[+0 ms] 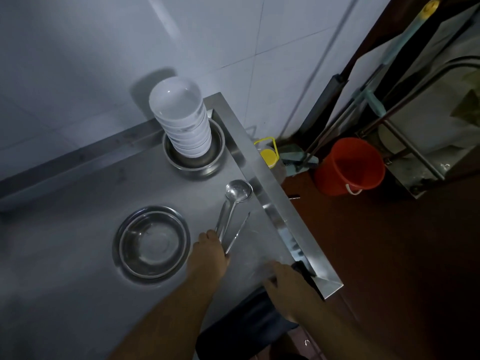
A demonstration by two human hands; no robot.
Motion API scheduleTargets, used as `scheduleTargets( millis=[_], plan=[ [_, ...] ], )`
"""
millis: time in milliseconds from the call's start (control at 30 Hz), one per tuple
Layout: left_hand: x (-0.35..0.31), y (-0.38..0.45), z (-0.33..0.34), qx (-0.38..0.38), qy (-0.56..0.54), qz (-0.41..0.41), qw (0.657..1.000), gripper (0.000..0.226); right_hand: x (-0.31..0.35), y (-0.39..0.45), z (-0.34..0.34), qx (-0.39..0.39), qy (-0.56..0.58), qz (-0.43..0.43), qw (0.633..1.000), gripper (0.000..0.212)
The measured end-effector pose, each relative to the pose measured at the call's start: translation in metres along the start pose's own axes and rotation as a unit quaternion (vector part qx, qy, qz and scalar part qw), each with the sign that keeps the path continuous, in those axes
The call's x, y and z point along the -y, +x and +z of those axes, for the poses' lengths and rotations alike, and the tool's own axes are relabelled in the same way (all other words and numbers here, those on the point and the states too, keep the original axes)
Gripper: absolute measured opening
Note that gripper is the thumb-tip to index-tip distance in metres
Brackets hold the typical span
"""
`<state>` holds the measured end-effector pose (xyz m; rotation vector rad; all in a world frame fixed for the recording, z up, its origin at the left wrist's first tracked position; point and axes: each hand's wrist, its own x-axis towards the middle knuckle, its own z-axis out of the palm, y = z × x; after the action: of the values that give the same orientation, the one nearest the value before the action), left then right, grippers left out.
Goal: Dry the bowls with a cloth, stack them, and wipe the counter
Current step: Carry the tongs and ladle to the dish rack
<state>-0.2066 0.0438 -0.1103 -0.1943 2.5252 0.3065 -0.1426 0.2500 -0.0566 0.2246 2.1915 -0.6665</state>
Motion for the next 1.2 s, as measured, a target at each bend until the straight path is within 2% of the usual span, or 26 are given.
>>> scheduleTargets(
  millis=[233,367,533,633,767,900,1100,1200],
  plan=[
    [-0.002,-0.013,-0.009,0.012,-0.085,-0.028,0.996,0.058,-0.005,-0.004,-0.01,-0.009,-0.007,-0.03,0.999,0.039],
    [0.001,-0.038,-0.015,-0.012,-0.146,-0.065,0.987,0.046,-0.011,-0.005,-0.015,0.002,0.008,-0.05,0.999,0.03],
    [0.02,-0.079,-0.007,-0.036,-0.227,-0.115,0.966,0.054,-0.007,0.009,-0.015,0.006,0.002,-0.026,1.0,0.029],
    [0.036,-0.098,-0.003,-0.052,-0.269,-0.135,0.952,0.061,0.011,0.025,-0.011,-0.012,0.044,-0.005,0.999,0.031],
    [0.063,-0.114,-0.002,-0.053,-0.29,-0.178,0.939,0.055,0.044,0.05,0.002,-0.017,0.101,0.006,0.995,0.019],
    [0.087,-0.125,-0.001,-0.055,-0.3,-0.204,0.93,0.039,0.082,0.078,0.019,-0.037,0.129,0.028,0.991,0.031],
    [0.113,-0.128,0.002,-0.041,-0.331,-0.215,0.918,0.038,0.129,0.117,0.04,-0.105,0.125,0.127,0.978,0.056],
    [0.12,-0.125,0.002,-0.035,-0.333,-0.215,0.917,0.039,0.141,0.132,0.044,-0.123,0.111,0.167,0.972,0.059]
  ],
)
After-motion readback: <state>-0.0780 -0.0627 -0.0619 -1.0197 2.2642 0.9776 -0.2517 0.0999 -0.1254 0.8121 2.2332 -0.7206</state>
